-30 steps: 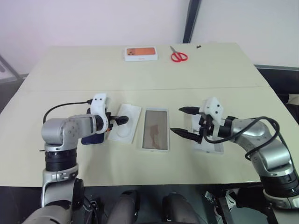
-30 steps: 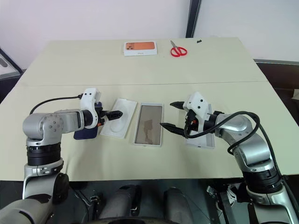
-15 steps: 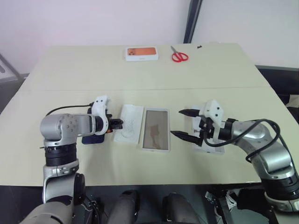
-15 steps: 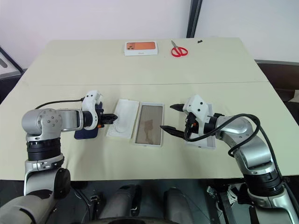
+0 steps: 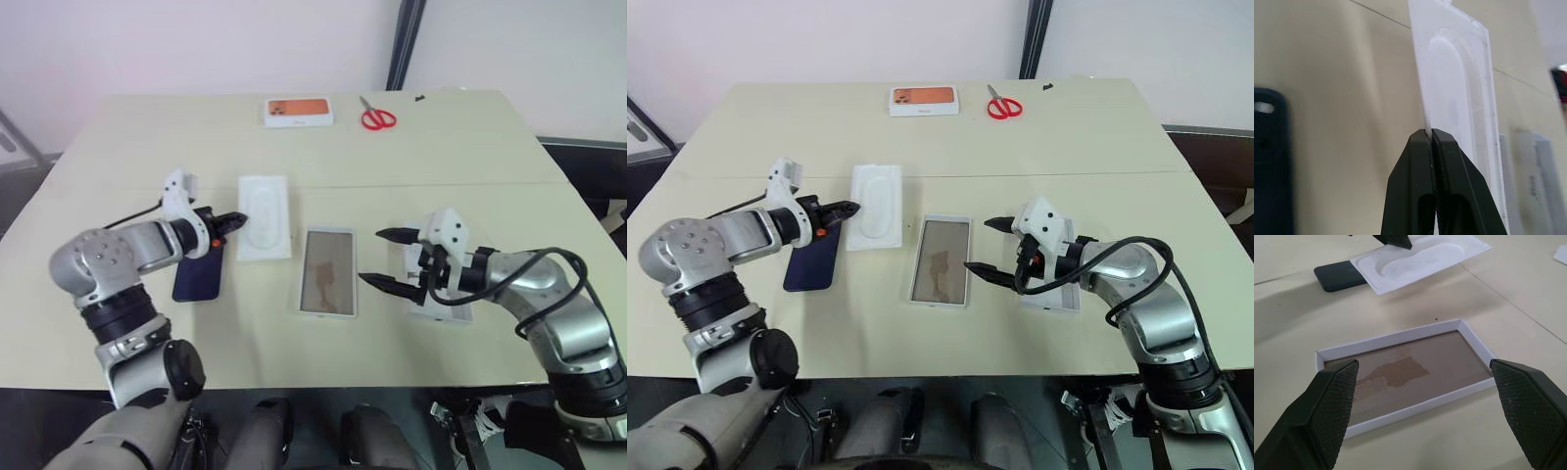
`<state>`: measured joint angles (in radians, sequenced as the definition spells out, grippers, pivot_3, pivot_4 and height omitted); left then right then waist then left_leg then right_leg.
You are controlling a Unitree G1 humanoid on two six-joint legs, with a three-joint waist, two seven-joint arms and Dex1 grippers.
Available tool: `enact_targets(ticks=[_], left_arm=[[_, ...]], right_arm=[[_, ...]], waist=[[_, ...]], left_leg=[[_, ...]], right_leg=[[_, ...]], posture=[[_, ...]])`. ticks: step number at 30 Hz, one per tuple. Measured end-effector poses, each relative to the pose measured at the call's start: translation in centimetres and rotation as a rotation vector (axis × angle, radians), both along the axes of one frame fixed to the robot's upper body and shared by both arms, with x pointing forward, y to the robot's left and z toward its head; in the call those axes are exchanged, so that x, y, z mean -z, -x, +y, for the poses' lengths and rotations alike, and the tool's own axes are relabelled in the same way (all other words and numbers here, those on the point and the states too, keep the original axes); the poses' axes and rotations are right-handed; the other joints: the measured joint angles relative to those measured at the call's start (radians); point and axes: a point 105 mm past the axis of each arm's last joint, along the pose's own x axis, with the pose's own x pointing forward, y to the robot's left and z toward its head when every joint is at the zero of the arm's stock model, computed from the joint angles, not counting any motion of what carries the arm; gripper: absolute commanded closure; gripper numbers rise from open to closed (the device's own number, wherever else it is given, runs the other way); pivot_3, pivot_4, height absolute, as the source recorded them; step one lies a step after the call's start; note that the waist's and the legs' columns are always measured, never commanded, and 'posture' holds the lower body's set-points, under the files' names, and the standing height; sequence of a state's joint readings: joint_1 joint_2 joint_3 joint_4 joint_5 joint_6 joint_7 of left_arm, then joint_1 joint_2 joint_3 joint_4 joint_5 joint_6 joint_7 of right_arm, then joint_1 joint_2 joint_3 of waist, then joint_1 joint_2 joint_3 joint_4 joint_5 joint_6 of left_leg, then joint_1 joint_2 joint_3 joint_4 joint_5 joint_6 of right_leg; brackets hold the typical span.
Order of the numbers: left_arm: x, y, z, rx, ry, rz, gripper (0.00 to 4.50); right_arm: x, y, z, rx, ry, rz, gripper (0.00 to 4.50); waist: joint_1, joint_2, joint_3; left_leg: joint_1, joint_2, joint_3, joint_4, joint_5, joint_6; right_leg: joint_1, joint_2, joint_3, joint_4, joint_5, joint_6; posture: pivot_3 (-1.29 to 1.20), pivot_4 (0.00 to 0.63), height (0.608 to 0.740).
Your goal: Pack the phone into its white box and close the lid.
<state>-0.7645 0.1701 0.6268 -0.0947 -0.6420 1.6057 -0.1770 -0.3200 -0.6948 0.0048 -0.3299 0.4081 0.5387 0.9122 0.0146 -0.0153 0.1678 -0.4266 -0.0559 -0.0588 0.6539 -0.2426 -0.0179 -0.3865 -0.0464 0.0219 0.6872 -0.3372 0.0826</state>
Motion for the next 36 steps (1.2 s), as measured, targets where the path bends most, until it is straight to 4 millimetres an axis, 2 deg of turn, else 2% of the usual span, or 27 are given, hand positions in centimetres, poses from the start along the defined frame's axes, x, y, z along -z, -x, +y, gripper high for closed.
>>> enact_targets(ticks=[3,7,10,14,15,17,23,24,27,31,34,36], left_arm=[[0.4,0.8,-3.4,0.086,0.009,-0.008,4.47],[2.3,2.1,-6.7,0.165,-0.03,0.043,4.47],[2.9,2.5,-7.4,0.168,-0.064,0.061,4.47],[3.6,2.8,-7.5,0.153,-0.098,0.084,4.47],[3.7,2.9,-7.4,0.154,-0.104,0.087,3.85],[3.7,3.0,-7.4,0.156,-0.118,0.088,3.11],[3.0,3.2,-7.0,0.168,-0.104,0.063,0.04],[2.6,3.2,-6.7,0.167,-0.091,0.05,0.04],[1.0,3.1,-5.2,0.152,-0.095,-0.021,0.0],[-0.9,3.1,-1.4,0.071,-0.224,-0.17,0.0],[-0.4,3.5,1.0,0.035,-0.387,-0.264,0.0],[0.6,3.8,1.7,0.062,-0.476,-0.313,0.0]], right_arm=[[-0.1,-0.3,-0.2,0.006,0.005,-0.01,0.0],[0.0,-0.4,-0.6,0.014,0.017,-0.011,0.0],[0.2,-0.6,-0.7,0.024,0.021,-0.009,0.0],[0.1,-0.6,-0.7,0.028,0.021,-0.017,0.0],[0.1,-0.6,-0.7,0.028,0.021,-0.02,0.0],[0.0,-0.7,-0.7,0.029,0.022,-0.025,0.0],[-0.5,-1.3,-0.2,0.03,0.029,-0.052,0.0],[-0.6,-1.6,-0.1,0.034,0.032,-0.057,0.0],[-0.9,-2.6,0.6,0.057,0.028,-0.06,0.87],[-1.0,-3.1,2.9,0.037,0.013,-0.035,2.94],[-0.2,-3.4,4.2,0.039,0.059,-0.014,4.45],[0.4,-4.0,5.0,0.054,0.094,-0.007,4.45]], waist=[[-0.003,0.0,0.0],[-0.011,0.0,0.0],[-0.012,0.0,0.0],[-0.008,0.0,0.0],[-0.007,0.0,0.0],[-0.005,0.0,0.0],[-0.004,0.0,0.0],[-0.004,0.0,0.0],[-0.012,0.0,0.0],[-0.028,0.0,0.0],[-0.029,0.001,-0.001],[-0.026,0.001,-0.001]], left_leg=[[0.0,0.0,0.0,0.0,0.0,0.0],[0.0,0.0,0.001,-0.001,0.0,0.0],[0.0,0.0,0.001,-0.001,0.0,0.0],[0.0,0.0,0.001,0.0,0.0,0.0],[0.0,0.0,0.001,0.0,0.0,0.0],[0.0,0.0,0.001,0.0,0.0,0.0],[0.0,0.0,0.001,0.0,0.0,0.0],[0.0,0.0,0.001,0.0,0.0,-0.001],[0.0,0.0,0.001,-0.001,0.001,-0.001],[0.001,0.0,0.001,-0.004,0.001,-0.003],[0.001,0.0,0.001,-0.004,0.002,-0.003],[0.001,0.0,0.001,-0.004,0.002,-0.003]], right_leg=[[0.0,0.0,0.0,0.0,0.0,0.0],[-0.001,0.001,0.001,0.002,0.0,0.0],[-0.001,0.001,0.001,0.002,0.0,0.0],[-0.001,0.001,0.001,0.002,0.0,0.0],[-0.001,0.001,0.001,0.002,0.0,0.0],[-0.001,0.001,0.001,0.002,0.0,0.0],[-0.001,0.001,0.001,0.002,0.0,0.0],[-0.001,0.001,0.001,0.002,0.0,0.0],[-0.002,0.001,0.001,0.002,0.0,0.0],[-0.003,0.001,0.002,0.002,0.0,0.0],[-0.003,0.001,0.002,0.001,0.0,0.0],[-0.003,0.0,0.002,0.001,0.0,-0.001]], posture=[[0.0,0.15,0.74],[0.0,0.15,0.74],[0.0,0.15,0.74],[0.0,0.15,0.74],[0.0,0.15,0.74],[0.0,0.15,0.74],[0.0,0.15,0.74],[0.0,0.15,0.74],[0.0,0.15,0.74],[0.0,0.15,0.74],[0.0,0.15,0.74],[0.0,0.15,0.74]])
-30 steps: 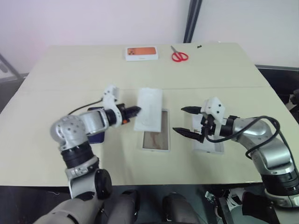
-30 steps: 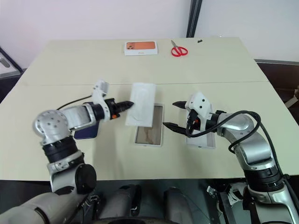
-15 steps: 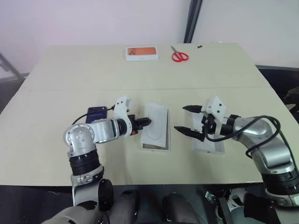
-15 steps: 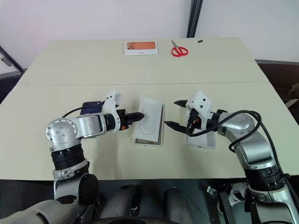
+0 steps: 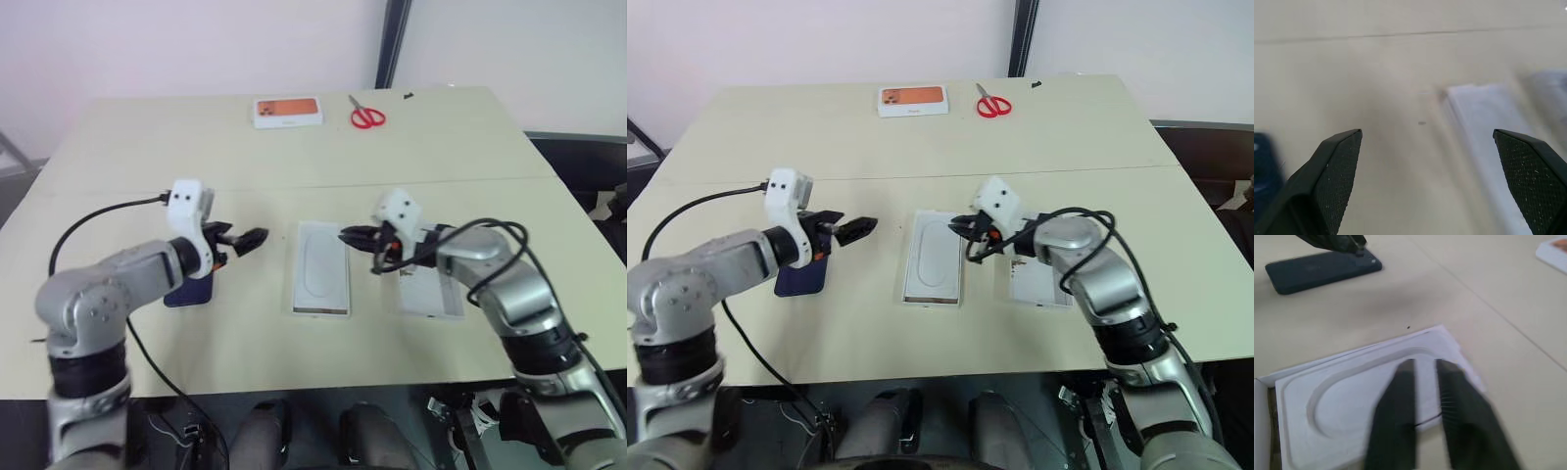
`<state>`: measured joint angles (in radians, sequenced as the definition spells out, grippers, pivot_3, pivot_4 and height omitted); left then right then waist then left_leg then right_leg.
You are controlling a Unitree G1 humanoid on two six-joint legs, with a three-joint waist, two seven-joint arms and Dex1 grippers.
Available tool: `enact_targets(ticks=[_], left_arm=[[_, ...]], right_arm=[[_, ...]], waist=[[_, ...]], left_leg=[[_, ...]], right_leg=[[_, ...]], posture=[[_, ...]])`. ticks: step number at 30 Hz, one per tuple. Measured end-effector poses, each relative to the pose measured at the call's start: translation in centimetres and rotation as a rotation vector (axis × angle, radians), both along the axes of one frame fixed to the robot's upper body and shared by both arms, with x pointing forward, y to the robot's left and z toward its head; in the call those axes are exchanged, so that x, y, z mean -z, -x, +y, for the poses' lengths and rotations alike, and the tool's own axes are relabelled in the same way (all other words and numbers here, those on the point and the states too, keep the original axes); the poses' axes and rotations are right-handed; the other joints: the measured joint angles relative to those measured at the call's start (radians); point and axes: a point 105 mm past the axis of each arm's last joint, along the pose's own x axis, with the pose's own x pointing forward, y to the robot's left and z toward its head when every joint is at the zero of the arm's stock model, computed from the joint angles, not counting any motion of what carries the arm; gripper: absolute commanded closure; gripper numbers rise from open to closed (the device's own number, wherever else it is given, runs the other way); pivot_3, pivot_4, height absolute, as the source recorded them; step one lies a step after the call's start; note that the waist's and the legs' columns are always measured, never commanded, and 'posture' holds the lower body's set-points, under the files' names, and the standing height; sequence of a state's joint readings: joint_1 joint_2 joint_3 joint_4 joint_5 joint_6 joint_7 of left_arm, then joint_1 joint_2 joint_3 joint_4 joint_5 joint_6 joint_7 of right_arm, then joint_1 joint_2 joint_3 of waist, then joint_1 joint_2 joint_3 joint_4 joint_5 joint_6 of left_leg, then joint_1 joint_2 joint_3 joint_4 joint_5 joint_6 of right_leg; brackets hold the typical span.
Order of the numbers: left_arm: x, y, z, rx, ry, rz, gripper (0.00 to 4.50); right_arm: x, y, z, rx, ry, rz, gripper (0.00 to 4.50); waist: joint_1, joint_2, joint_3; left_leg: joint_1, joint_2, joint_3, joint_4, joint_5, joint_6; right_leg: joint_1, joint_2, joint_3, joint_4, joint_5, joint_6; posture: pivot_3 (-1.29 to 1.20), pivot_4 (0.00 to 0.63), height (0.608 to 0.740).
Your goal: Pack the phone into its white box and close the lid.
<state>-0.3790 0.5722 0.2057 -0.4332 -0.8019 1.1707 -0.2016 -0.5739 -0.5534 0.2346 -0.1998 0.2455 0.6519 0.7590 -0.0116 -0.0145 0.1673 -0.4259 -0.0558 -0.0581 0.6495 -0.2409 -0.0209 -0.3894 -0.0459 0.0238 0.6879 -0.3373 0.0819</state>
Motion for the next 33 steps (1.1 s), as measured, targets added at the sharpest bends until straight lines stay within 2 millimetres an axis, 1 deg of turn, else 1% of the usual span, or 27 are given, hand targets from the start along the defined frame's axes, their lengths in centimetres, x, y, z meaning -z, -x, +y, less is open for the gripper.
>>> enact_targets(ticks=[2,4,7,11,15,19,23,28,30,33], left_arm=[[0.9,0.5,0.3,0.05,-0.056,-0.045,0.0],[1.8,1.6,0.4,0.128,-0.118,-0.105,0.0],[3.0,3.3,0.0,0.249,-0.146,-0.166,0.0],[3.4,4.3,-0.3,0.333,-0.174,-0.221,0.0],[3.9,5.0,-0.3,0.367,-0.195,-0.227,0.0],[4.0,5.2,-0.4,0.382,-0.187,-0.228,0.0],[4.6,5.5,-0.2,0.374,-0.185,-0.206,0.0],[4.6,5.5,-0.3,0.37,-0.18,-0.208,0.0],[4.6,5.5,-0.3,0.369,-0.179,-0.208,0.0],[4.7,5.5,-0.2,0.368,-0.179,-0.206,0.0]], right_arm=[[0.4,-0.5,0.7,0.016,0.035,0.0,4.45],[1.0,-1.0,1.2,0.024,0.097,-0.011,4.45],[2.1,-2.1,1.7,0.059,0.166,-0.015,4.45],[3.1,-2.8,2.8,0.07,0.201,-0.019,4.45],[4.0,-3.4,2.7,0.082,0.254,-0.017,4.45],[4.2,-2.7,2.6,0.027,0.288,0.004,4.45],[4.5,-0.9,1.9,-0.049,0.322,0.052,4.45],[5.1,1.1,2.2,-0.139,0.338,0.089,4.45],[5.1,1.3,2.4,-0.148,0.339,0.091,4.45],[4.8,0.9,2.5,-0.123,0.322,0.074,4.45]], waist=[[0.002,0.0,0.0],[0.001,0.0,0.0],[-0.001,0.0,0.0],[0.0,0.0,0.0],[0.0,0.0,0.0],[-0.002,0.001,0.0],[-0.001,0.001,0.0],[-0.002,0.001,0.0],[-0.002,0.001,0.0],[-0.002,0.001,0.0]], left_leg=[[0.0,0.0,0.0,0.0,0.0,0.0],[0.0,0.0,0.0,-0.001,0.0,0.0],[0.0,0.0,0.0,-0.002,0.0,0.0],[0.0,0.0,0.0,-0.002,-0.003,0.004],[0.0,0.0,0.0,-0.002,-0.003,0.005],[0.0,0.0,0.0,-0.002,-0.003,0.006],[0.0,0.0,0.0,-0.002,-0.004,0.007],[0.0,0.0,-0.001,-0.002,-0.004,0.007],[0.0,0.0,-0.001,-0.002,-0.004,0.007],[0.0,0.0,-0.001,-0.002,-0.004,0.007]], right_leg=[[0.0,-0.001,0.0,-0.001,0.0,0.0],[0.0,-0.001,0.0,-0.003,0.0,0.0],[0.0,-0.001,0.0,-0.003,0.0,-0.001],[0.0,-0.001,0.0,-0.003,0.0,-0.001],[0.0,-0.001,-0.001,-0.003,0.0,-0.001],[0.0,-0.001,-0.001,-0.003,0.0,-0.001],[0.0,-0.001,-0.001,-0.003,0.0,-0.001],[0.0,-0.001,-0.001,-0.002,0.0,-0.001],[0.0,-0.001,-0.001,-0.002,0.0,-0.001],[0.0,-0.001,-0.001,-0.002,0.0,-0.001]], posture=[[0.0,0.15,0.74],[0.0,0.15,0.74],[0.0,0.15,0.74],[0.0,0.15,0.74],[0.0,0.15,0.74],[0.0,0.15,0.74],[0.0,0.15,0.74],[0.0,0.15,0.74],[0.0,0.15,0.74],[0.0,0.15,0.74]])
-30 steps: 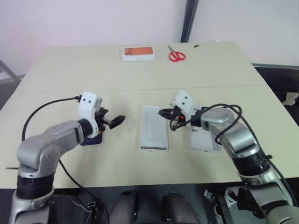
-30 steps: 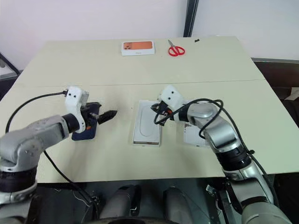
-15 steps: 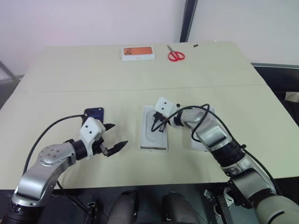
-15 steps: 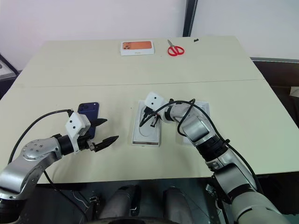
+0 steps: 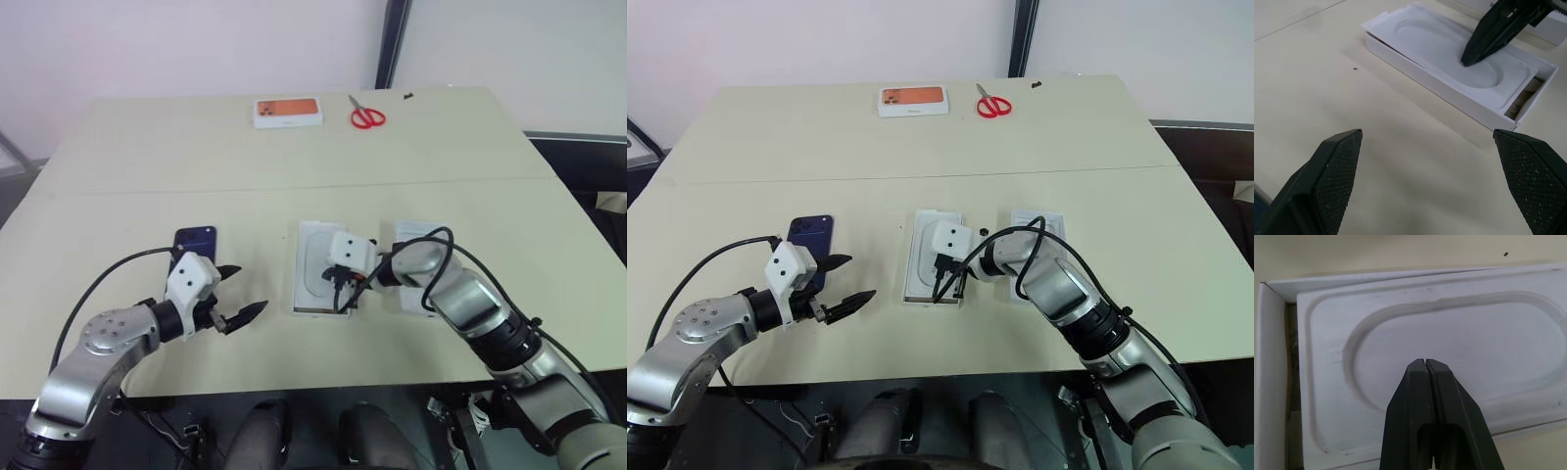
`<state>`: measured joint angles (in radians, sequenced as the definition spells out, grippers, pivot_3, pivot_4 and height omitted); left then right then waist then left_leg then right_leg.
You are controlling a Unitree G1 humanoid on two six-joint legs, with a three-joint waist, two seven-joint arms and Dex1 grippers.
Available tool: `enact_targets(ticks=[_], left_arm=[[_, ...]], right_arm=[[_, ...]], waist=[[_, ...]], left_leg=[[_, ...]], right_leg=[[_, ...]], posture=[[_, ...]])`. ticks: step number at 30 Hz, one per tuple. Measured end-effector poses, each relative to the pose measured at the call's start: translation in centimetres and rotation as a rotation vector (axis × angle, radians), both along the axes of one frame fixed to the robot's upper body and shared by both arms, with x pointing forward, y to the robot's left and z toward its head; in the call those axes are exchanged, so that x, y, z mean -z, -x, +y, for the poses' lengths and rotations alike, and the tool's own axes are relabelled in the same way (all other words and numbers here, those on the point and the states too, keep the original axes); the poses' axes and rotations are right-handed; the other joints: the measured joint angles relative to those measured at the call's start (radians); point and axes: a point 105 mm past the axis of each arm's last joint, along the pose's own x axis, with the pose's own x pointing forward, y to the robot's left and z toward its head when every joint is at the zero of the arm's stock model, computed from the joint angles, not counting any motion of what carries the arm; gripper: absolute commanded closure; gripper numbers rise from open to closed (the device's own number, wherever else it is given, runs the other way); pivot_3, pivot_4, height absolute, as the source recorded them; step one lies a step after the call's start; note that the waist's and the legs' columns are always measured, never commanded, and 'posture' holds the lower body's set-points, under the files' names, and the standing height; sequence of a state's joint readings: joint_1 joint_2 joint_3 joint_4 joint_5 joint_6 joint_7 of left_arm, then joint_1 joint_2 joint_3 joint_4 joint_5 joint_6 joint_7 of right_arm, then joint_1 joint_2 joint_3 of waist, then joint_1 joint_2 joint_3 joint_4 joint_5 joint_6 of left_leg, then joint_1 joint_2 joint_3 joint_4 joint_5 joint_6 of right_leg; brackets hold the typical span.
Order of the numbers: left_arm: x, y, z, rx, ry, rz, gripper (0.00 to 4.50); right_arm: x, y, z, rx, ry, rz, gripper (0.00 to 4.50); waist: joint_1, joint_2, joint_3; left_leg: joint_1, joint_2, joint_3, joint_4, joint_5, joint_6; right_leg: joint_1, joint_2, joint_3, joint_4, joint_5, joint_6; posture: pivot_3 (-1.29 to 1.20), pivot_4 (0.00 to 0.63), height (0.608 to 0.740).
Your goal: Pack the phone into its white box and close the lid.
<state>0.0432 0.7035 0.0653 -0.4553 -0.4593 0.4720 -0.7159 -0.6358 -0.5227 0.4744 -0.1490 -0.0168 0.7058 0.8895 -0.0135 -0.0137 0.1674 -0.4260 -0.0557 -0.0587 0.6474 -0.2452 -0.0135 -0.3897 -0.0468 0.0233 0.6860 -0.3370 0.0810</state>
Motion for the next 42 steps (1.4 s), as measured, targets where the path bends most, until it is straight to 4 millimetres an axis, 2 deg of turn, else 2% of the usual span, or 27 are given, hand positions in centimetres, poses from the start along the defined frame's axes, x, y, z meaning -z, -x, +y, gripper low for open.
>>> enact_targets(ticks=[3,7,9,13,15,22,24,26,33,37,42], left_arm=[[-0.1,0.0,0.0,0.001,0.003,-0.001,0.0],[-0.2,0.0,0.0,-0.001,0.008,-0.003,0.0],[-0.3,0.0,0.0,0.001,0.013,-0.007,0.0],[-0.7,0.0,-0.4,0.009,0.027,-0.021,0.0],[-0.7,0.0,-0.5,0.009,0.028,-0.022,0.0],[-0.9,0.1,-1.0,0.009,0.046,-0.028,0.0],[-0.8,0.2,-0.9,0.004,0.048,-0.026,0.0],[-0.8,0.2,-1.0,0.001,0.053,-0.025,0.0],[-0.8,0.2,-1.1,0.002,0.058,-0.028,0.0],[-0.8,0.2,-1.1,0.002,0.058,-0.027,0.0],[-0.8,0.2,-1.0,0.0,0.057,-0.022,0.0]], right_arm=[[-1.9,-2.1,0.4,0.079,-0.066,-0.064,4.45],[-4.5,-5.2,-0.1,0.172,-0.091,-0.185,4.45],[-4.3,-6.1,-0.2,0.198,-0.086,-0.211,4.45],[-2.4,-7.2,-0.3,0.234,-0.071,-0.197,4.45],[-2.3,-7.5,-0.1,0.225,-0.07,-0.211,4.45],[-1.6,-6.4,0.7,0.133,-0.052,-0.174,4.45],[-0.8,-5.5,0.6,0.105,-0.042,-0.149,4.45],[-0.9,-5.1,0.4,0.09,-0.033,-0.144,4.45],[-0.7,-4.6,-0.2,0.093,-0.008,-0.141,4.45],[-1.7,-4.2,-0.3,0.084,-0.034,-0.165,4.45],[-3.4,-2.2,0.4,0.004,-0.088,-0.171,4.45]], waist=[[-0.002,0.0,0.0],[0.0,0.0,0.0],[0.0,0.0,0.0],[-0.003,0.0,0.0],[-0.004,0.0,0.0],[-0.002,0.0,0.0],[-0.001,0.0,0.0],[-0.002,0.0,0.0],[-0.002,0.0,0.0],[-0.001,0.0,0.0],[0.0,0.0,0.0]], left_leg=[[0.0,0.0,0.0,0.0,0.0,0.0],[0.0,0.0,0.0,0.0,0.0,0.0],[0.0,0.0,0.0,0.0,0.0,0.0],[0.0,0.0,0.0,0.0,0.001,-0.001],[0.0,0.0,0.0,0.0,0.001,-0.001],[0.0,0.0,0.0,0.0,0.0,-0.001],[0.0,0.0,0.0,0.0,0.0,-0.001],[0.0,0.0,0.0,0.0,0.0,-0.001],[0.0,0.0,0.0,0.0,0.0,-0.001],[0.0,0.0,0.0,0.0,0.0,-0.001],[0.0,0.0,0.0,0.0,0.0,0.0]], right_leg=[[0.0,0.0,0.0,0.0,0.0,0.0],[0.0,0.0,0.0,0.0,0.0,0.0],[0.0,0.0,0.0,0.0,0.0,0.0],[0.0,0.0,0.0,0.0,0.0,0.0],[0.0,0.0,0.0,0.001,0.0,0.0],[0.0,0.0,0.0,0.001,0.0,0.0],[0.0,0.0,0.0,0.001,0.0,0.0],[0.0,0.0,0.0,0.001,0.0,0.0],[0.0,0.0,0.0,0.001,0.0,0.0],[0.0,0.0,0.0,0.001,0.0,0.0],[0.0,0.0,0.0,0.0,0.0,0.0]], posture=[[0.0,0.15,0.74],[0.0,0.15,0.74],[0.0,0.15,0.74],[0.0,0.15,0.74],[0.0,0.15,0.74],[0.0,0.15,0.74],[0.0,0.15,0.74],[0.0,0.15,0.74],[0.0,0.15,0.74],[0.0,0.15,0.74],[0.0,0.15,0.74]])
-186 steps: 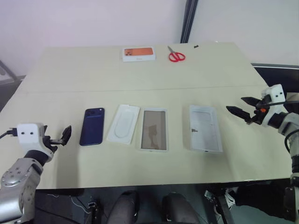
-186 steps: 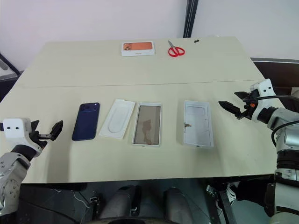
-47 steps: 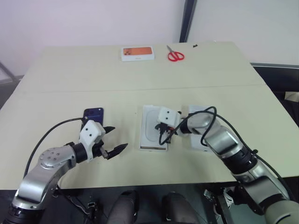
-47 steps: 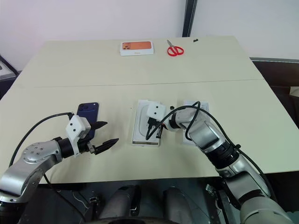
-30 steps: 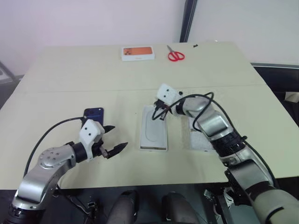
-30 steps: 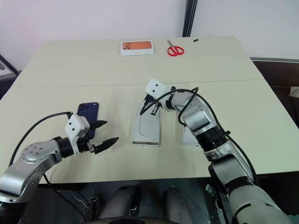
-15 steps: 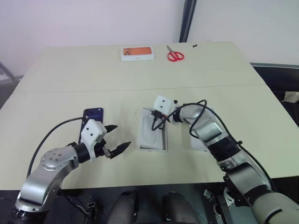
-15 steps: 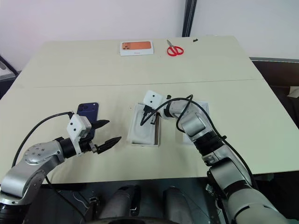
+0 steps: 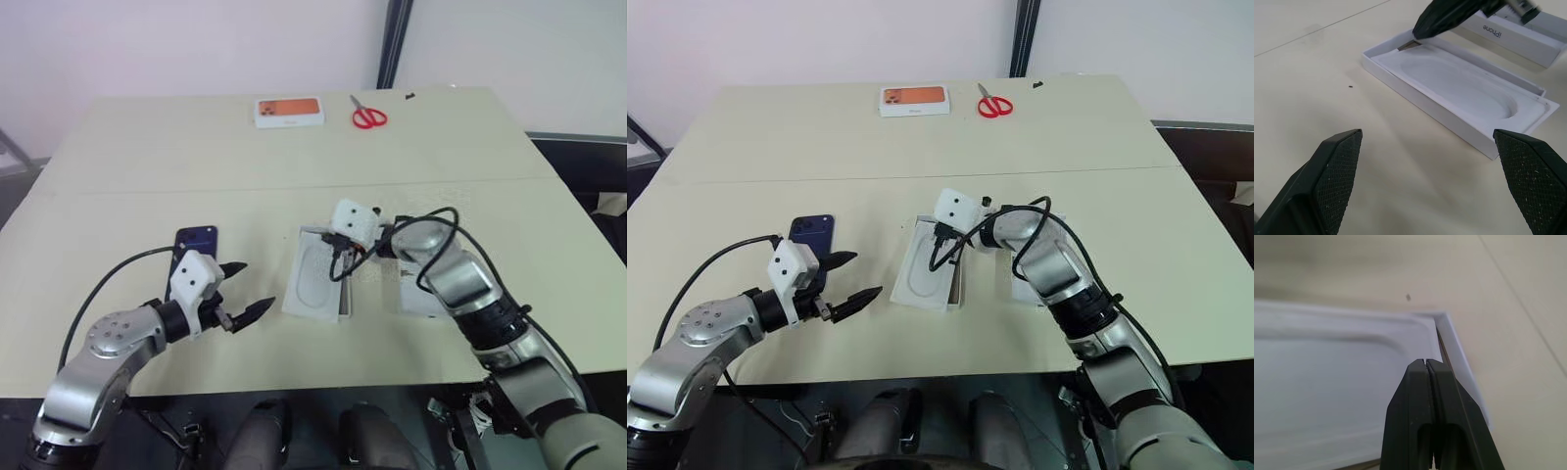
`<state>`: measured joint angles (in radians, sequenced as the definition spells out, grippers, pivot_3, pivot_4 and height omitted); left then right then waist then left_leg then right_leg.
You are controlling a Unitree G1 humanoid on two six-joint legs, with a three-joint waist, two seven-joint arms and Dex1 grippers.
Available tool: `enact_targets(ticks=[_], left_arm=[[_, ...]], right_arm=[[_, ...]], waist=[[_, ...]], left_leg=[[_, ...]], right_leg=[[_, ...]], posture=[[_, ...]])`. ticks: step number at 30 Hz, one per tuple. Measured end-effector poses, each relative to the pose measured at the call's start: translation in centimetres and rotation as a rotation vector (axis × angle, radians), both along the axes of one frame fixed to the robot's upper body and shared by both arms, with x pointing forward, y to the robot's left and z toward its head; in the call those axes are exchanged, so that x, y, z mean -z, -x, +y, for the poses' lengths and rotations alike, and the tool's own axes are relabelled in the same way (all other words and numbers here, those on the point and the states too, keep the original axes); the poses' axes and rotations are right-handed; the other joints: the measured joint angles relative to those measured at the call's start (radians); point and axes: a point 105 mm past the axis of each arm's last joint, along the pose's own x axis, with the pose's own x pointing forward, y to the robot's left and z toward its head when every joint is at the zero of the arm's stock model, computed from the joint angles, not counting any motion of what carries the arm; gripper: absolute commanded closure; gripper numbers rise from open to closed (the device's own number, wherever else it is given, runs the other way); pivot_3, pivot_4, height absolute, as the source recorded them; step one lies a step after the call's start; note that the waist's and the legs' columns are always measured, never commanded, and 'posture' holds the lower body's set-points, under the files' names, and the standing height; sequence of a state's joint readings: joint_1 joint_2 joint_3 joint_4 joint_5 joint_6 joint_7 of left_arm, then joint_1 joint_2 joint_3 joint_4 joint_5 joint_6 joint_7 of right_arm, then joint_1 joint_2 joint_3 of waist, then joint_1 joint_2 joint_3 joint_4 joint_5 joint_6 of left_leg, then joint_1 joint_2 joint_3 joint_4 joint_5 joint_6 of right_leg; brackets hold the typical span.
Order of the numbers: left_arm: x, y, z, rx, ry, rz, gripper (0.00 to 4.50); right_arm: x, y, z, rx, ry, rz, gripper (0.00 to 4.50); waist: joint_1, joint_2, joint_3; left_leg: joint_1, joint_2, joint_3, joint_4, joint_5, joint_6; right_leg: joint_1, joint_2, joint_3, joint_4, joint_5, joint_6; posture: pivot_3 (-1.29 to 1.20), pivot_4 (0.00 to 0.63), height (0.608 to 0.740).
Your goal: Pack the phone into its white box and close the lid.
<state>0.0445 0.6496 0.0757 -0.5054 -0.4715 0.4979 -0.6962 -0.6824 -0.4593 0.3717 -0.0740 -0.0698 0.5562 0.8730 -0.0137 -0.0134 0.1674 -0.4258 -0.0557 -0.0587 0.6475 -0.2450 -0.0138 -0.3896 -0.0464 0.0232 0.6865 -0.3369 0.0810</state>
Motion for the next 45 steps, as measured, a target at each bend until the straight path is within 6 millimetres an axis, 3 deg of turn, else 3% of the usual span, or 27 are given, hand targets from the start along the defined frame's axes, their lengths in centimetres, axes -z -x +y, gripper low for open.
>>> enact_targets(ticks=[6,11,19,29,33,39,45], left_arm=[[-0.3,-0.1,0.7,-0.021,0.005,0.004,0.0],[-0.7,-0.1,1.2,-0.032,0.008,0.0,0.0],[-0.6,0.1,1.3,-0.033,0.009,0.008,0.0],[-0.6,0.0,1.3,-0.047,0.012,0.004,0.0],[-0.6,0.0,1.3,-0.048,0.012,0.004,0.0],[-0.5,0.1,1.4,-0.052,0.012,0.007,0.0],[-0.4,0.1,1.4,-0.061,0.012,0.007,0.0]], right_arm=[[2.2,1.2,0.5,0.002,0.033,0.065,4.45],[3.7,0.4,0.1,0.07,0.093,0.052,4.45],[3.2,-1.8,-1.1,0.162,0.151,-0.067,4.45],[2.4,-2.4,-0.9,0.139,0.156,-0.18,4.45],[2.3,-1.7,-0.6,0.099,0.119,-0.152,4.45],[1.0,1.0,-0.2,-0.024,0.01,-0.043,4.45],[4.5,3.7,-0.9,-0.1,0.092,0.094,4.45]], waist=[[0.0,0.0,0.0],[0.001,0.0,0.0],[0.0,0.0,0.0],[-0.001,0.0,0.0],[0.0,0.0,0.0],[0.002,0.0,0.0],[-0.001,0.0,0.0]], left_leg=[[0.0,0.0,0.0,0.0,0.0,0.0],[0.0,0.0,0.0,0.0,0.0,0.0],[0.0,0.0,0.0,0.0,0.0,0.0],[0.0,0.0,0.0,0.0,0.0,0.0],[0.0,0.0,0.0,0.0,0.0,0.0],[0.0,0.0,0.0,0.0,0.0,0.0],[0.0,0.0,0.0,0.0,0.0,0.0]], right_leg=[[0.0,0.0,0.0,0.0,0.0,0.0],[0.0,0.0,0.0,0.0,0.0,0.0],[0.0,0.0,0.0,0.0,0.0,0.0],[0.0,0.0,0.0,0.0,0.0,0.0],[0.0,0.0,0.0,0.0,0.0,0.0],[0.001,0.0,0.0,0.0,0.0,0.0],[0.0,0.0,0.0,0.0,0.0,0.0]], posture=[[0.0,0.15,0.74],[0.0,0.15,0.74],[0.0,0.15,0.74],[0.0,0.15,0.74],[0.0,0.15,0.74],[0.0,0.15,0.74],[0.0,0.15,0.74]])
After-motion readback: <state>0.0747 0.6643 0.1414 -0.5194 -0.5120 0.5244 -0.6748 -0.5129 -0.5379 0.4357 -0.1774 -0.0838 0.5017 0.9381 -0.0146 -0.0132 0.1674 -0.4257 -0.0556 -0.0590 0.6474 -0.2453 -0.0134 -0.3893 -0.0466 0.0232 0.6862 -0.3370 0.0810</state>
